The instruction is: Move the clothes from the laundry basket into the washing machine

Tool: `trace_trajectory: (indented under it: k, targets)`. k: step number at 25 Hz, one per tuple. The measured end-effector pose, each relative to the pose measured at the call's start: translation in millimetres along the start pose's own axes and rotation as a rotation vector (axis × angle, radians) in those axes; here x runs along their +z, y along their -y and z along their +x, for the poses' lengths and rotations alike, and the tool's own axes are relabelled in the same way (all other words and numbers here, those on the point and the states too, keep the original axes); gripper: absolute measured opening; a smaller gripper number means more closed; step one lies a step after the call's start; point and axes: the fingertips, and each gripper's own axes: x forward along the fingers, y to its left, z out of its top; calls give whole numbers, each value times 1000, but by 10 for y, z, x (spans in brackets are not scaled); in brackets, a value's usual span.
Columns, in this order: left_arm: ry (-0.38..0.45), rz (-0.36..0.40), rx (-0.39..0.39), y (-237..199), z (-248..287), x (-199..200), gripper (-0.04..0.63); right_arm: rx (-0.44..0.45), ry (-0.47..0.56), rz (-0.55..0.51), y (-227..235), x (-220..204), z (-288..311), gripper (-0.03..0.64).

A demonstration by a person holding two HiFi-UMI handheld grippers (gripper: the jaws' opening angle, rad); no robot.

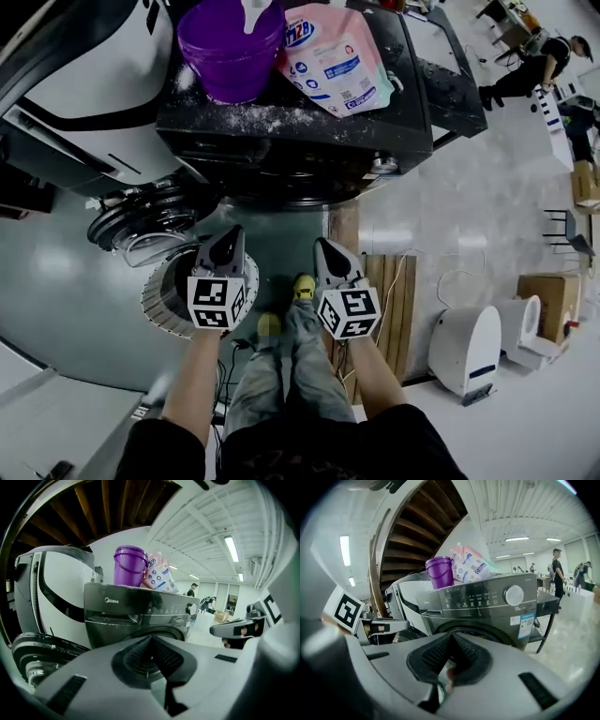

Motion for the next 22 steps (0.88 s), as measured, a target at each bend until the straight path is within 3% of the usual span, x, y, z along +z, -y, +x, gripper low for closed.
trace_trajectory:
  k: [10,18,22]
  targets:
    - [24,18,15,-52,-718,303,11,-47,65,0,-341,436,-556,5]
    - [79,136,-31,156,-966,820,11,-113,110,-17,-267,861,-945,5]
    - [104,151,-40,294,-1014,1037,11,-129,130,-29,-160,1028,-1118,5]
